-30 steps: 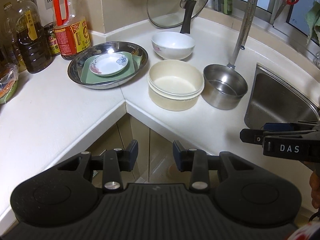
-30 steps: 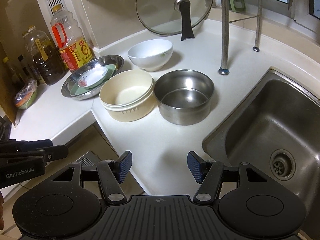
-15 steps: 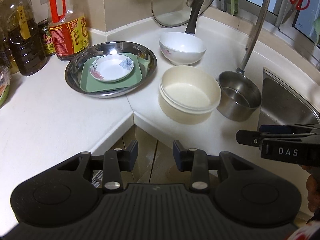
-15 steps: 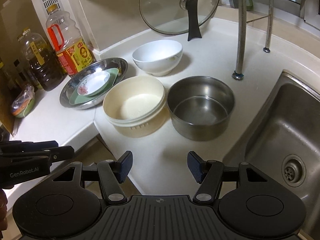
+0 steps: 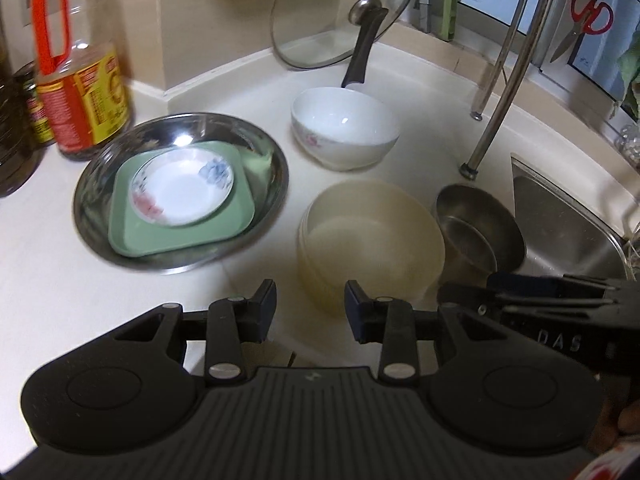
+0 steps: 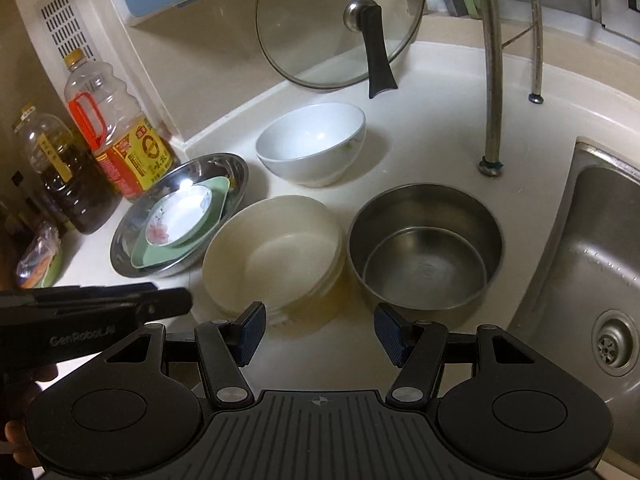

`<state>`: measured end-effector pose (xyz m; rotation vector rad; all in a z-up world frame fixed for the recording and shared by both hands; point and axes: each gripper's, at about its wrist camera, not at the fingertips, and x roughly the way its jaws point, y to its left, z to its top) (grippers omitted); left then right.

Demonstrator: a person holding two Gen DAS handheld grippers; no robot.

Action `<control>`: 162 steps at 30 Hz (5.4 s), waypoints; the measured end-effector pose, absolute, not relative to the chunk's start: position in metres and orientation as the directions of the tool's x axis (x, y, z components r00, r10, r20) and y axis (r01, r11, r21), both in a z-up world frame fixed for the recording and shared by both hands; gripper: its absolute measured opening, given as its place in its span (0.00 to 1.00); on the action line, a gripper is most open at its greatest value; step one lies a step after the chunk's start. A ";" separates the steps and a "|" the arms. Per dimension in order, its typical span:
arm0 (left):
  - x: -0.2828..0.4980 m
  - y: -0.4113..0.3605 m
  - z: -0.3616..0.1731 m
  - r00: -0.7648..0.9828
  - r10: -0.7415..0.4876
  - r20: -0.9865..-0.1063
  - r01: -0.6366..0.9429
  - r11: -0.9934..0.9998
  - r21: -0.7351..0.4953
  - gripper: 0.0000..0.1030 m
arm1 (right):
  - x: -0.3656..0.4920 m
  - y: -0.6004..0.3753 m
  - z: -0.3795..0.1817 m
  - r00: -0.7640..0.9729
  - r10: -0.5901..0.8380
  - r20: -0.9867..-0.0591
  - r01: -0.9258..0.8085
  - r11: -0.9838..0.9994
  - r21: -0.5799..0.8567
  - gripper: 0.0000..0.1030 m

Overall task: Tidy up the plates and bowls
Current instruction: 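Move both grippers toward the cream bowl beside the steel pot, then close both grippers on the rim of the cream bowl, then lift the cream bowl with both grippers and carry it over the white bowl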

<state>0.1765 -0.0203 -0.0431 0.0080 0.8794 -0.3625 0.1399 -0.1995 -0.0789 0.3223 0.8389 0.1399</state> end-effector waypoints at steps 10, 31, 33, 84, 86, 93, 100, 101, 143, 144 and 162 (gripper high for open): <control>0.212 -0.029 -0.053 0.551 -0.337 -0.764 0.355 0.922 -0.151 0.32 | 0.162 -0.197 -0.091 0.645 0.265 -0.717 0.062 0.917 0.394 0.51; 0.239 -0.035 -0.071 0.505 -0.347 -0.790 0.382 0.911 -0.156 0.14 | 0.183 -0.196 -0.099 0.640 0.231 -0.733 0.124 0.910 0.395 0.25; 0.238 -0.035 -0.068 0.514 -0.347 -0.784 0.384 0.911 -0.152 0.14 | 0.183 -0.195 -0.095 0.648 0.227 -0.727 0.111 0.916 0.386 0.25; 0.343 -0.071 0.006 0.647 -0.394 -0.653 0.436 0.894 -0.107 0.14 | 0.307 -0.243 -0.026 0.708 0.221 -0.671 0.068 0.924 0.376 0.24; 0.348 -0.072 0.001 0.640 -0.390 -0.662 0.431 0.895 -0.111 0.14 | 0.312 -0.244 -0.031 0.697 0.224 -0.682 0.076 0.922 0.381 0.24; 0.360 -0.073 -0.015 0.606 -0.379 -0.699 0.413 0.901 -0.131 0.15 | 0.327 -0.245 -0.046 0.665 0.227 -0.711 0.091 0.921 0.379 0.24; 0.366 -0.073 -0.024 0.591 -0.366 -0.719 0.399 0.907 -0.135 0.15 | 0.335 -0.248 -0.051 0.649 0.231 -0.725 0.091 0.922 0.375 0.24; 0.366 -0.073 -0.025 0.590 -0.365 -0.721 0.396 0.908 -0.135 0.15 | 0.335 -0.247 -0.052 0.648 0.232 -0.725 0.090 0.923 0.375 0.24; 0.369 -0.069 -0.034 0.536 -0.359 -0.764 0.382 0.910 -0.159 0.15 | 0.343 -0.241 -0.058 0.619 0.226 -0.752 0.084 0.933 0.350 0.24; 0.369 -0.068 -0.034 0.538 -0.359 -0.763 0.382 0.910 -0.159 0.15 | 0.343 -0.242 -0.058 0.623 0.223 -0.750 0.082 0.935 0.346 0.24; 0.386 -0.069 -0.027 0.574 -0.347 -0.742 0.396 0.910 -0.119 0.05 | 0.358 -0.238 -0.050 0.682 0.168 -0.712 0.036 0.964 0.263 0.08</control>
